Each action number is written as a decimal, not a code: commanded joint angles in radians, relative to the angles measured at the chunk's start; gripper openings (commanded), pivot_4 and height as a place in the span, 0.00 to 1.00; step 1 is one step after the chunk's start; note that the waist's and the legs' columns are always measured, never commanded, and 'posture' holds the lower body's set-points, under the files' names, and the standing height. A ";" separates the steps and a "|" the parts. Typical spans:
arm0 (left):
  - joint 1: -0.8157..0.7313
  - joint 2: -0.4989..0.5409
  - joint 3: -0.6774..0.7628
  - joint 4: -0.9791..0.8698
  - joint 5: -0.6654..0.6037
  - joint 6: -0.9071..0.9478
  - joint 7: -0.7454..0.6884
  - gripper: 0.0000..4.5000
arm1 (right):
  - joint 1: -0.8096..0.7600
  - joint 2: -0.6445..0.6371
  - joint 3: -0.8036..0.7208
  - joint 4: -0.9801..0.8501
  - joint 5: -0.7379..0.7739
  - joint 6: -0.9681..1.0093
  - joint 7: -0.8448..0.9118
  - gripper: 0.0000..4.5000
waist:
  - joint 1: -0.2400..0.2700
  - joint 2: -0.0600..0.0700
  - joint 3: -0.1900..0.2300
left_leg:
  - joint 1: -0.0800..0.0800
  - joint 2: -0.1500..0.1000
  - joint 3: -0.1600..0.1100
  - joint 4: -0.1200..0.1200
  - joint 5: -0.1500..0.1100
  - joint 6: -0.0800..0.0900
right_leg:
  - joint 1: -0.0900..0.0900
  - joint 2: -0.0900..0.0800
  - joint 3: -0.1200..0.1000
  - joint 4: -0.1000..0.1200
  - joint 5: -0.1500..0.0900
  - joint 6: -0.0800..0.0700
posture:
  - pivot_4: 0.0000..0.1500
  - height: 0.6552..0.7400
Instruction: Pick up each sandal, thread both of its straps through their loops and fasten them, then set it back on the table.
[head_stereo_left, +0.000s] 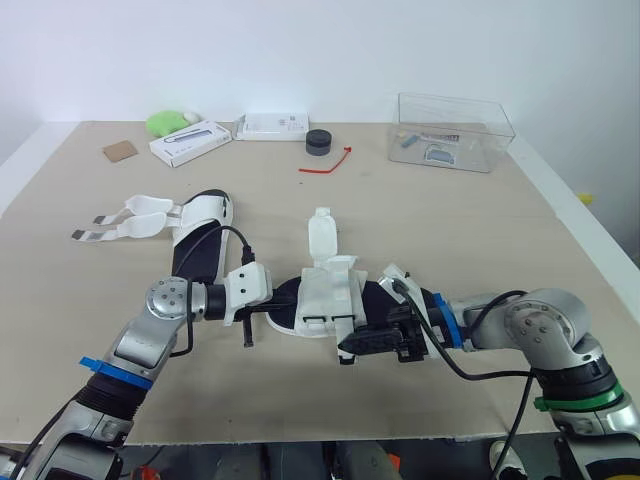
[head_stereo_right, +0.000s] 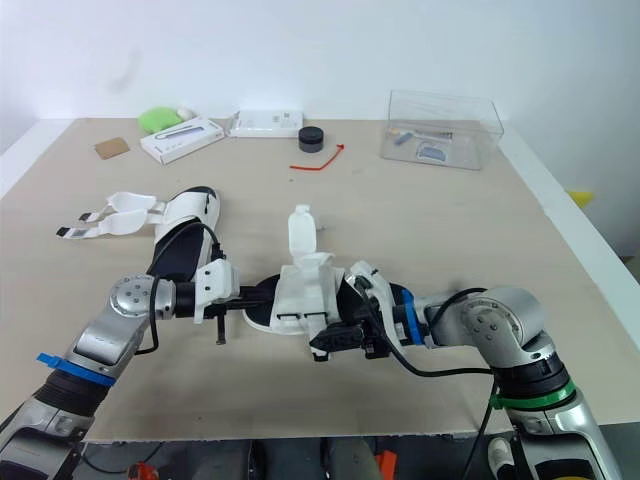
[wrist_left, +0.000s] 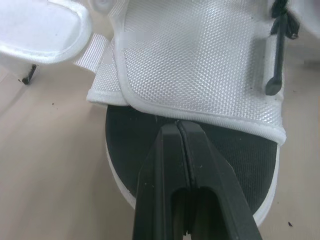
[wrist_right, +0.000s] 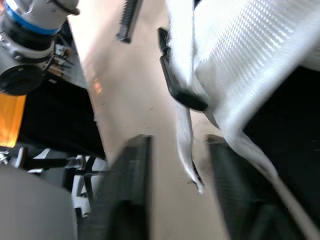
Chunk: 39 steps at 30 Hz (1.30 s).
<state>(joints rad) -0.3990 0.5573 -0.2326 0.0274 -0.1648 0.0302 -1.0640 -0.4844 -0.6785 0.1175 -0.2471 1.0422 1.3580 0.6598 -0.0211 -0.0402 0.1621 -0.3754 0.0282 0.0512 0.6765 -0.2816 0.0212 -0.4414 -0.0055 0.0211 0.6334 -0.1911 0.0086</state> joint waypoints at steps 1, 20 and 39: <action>0.012 -0.002 0.003 -0.010 0.001 0.005 0.003 0.00 | -0.021 0.011 -0.034 0.012 -0.023 -0.021 0.000 0.02 | 0.000 0.000 0.000 | 0.000 0.000 0.000 0.000 0.000 0.000 | 0.000 0.000 0.000 0.000 0.000 0.000 | 1.00 1.00; 0.021 -0.004 -0.005 -0.010 0.006 0.005 -0.005 0.00 | 0.169 -0.126 0.013 -0.199 -0.006 0.032 0.100 0.02 | 0.000 -0.001 -0.001 | 0.000 -0.001 0.000 0.000 -0.001 0.000 | 0.000 -0.002 0.000 -0.001 -0.001 0.002 | 1.00 1.00; 0.004 -0.018 -0.005 0.010 0.010 0.003 -0.017 0.00 | 0.170 -0.281 0.106 -0.108 -0.776 -1.558 0.660 0.99 | 0.001 0.000 -0.001 | 0.000 -0.001 0.000 0.001 0.000 0.000 | 0.001 0.000 -0.001 -0.001 -0.001 0.003 | 1.00 1.00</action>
<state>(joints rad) -0.3884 0.5379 -0.2337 0.0321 -0.1587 0.0303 -1.0758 -0.3192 -0.9746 0.2117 -0.4160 0.3642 0.0740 1.2718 -0.0200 -0.0405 0.1614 -0.3749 0.0271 0.0516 0.6773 -0.2819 0.0207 -0.4406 -0.0056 0.0207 0.6325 -0.1923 0.0113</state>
